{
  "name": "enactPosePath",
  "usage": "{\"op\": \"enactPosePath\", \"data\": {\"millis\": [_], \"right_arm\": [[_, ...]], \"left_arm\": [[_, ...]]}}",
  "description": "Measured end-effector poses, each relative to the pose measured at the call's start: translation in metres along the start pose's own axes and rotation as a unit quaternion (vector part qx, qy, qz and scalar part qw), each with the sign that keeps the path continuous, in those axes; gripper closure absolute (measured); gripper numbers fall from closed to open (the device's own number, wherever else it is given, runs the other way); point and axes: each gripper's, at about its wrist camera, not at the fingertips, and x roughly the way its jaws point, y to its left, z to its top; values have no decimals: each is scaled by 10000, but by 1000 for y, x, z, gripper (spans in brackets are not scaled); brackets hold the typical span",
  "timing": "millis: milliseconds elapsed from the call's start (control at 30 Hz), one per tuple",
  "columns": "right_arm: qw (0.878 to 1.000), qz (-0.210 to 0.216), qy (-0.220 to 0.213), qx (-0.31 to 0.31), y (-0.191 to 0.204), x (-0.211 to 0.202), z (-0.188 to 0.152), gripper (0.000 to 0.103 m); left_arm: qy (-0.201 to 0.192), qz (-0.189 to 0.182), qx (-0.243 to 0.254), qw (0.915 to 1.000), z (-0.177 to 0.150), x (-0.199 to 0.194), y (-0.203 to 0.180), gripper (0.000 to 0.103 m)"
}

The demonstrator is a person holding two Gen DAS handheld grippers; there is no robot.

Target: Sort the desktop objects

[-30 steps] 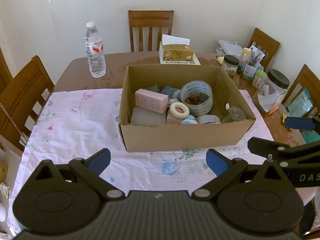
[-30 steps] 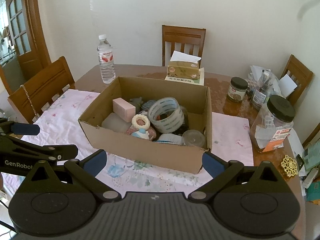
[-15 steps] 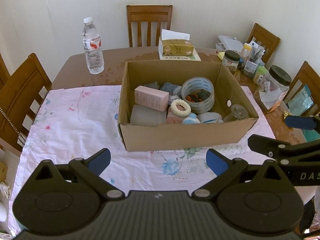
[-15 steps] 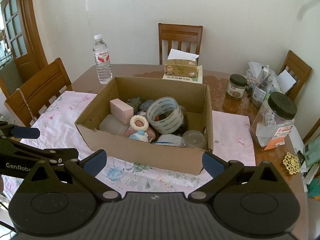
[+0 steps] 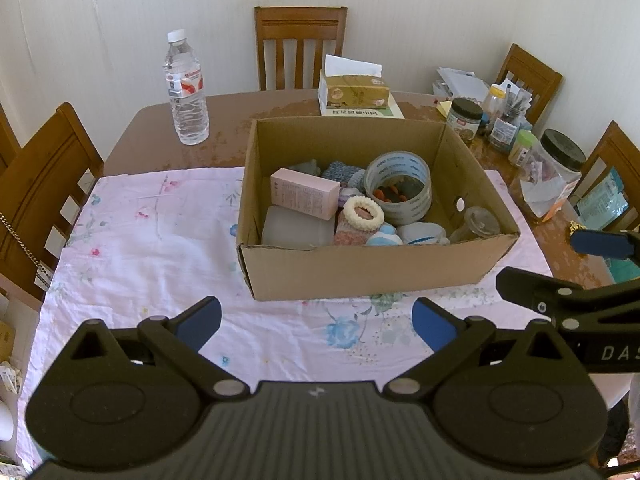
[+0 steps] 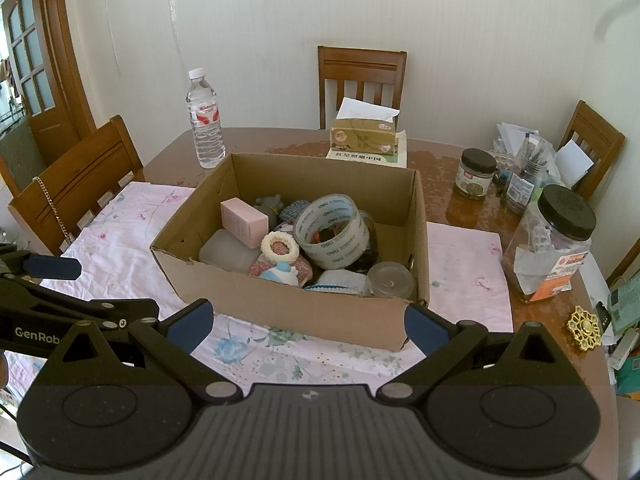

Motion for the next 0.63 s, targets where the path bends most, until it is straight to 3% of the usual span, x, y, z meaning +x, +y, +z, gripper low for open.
{"op": "enactPosePath", "data": {"millis": [633], "right_arm": [[10000,13,12,-24,4,1,0,0]], "left_arm": [[70,30,27,10000,-3,-1,1,1]]}}
